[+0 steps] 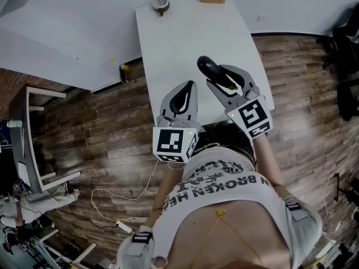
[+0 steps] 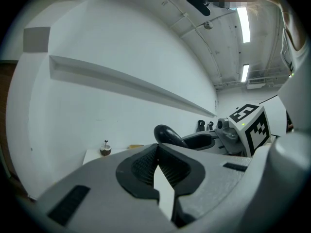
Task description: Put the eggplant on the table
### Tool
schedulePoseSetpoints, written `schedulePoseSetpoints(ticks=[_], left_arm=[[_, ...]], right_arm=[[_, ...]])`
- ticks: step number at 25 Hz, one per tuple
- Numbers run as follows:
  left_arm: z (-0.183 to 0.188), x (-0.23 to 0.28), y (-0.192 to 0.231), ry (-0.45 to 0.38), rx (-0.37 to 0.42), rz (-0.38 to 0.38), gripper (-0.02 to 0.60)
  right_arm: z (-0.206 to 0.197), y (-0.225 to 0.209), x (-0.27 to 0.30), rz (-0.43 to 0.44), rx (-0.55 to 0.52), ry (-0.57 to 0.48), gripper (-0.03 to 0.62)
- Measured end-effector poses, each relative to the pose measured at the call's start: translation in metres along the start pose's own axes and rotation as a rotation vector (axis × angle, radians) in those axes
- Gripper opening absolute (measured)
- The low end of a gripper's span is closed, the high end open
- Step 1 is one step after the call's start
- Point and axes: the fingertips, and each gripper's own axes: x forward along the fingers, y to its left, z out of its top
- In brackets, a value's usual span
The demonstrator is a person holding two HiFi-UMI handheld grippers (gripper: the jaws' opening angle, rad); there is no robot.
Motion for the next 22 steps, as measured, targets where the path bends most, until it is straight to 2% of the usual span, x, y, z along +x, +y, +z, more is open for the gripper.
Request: schedulePoseSetpoints(ticks=[11,22], left_arm=[[-0.002,-0.004,0.001,0.006,-0.008,0.018,0.006],[-0.014,-0.007,0.009,0.040,-0.027,0.050,0.006]], right_arm=[[-0.033,0.008,0.021,0.056,-0.041,0.102,0.192],[-0.086,0.012,0.046,0.103,-0.100,0.254,0.192]])
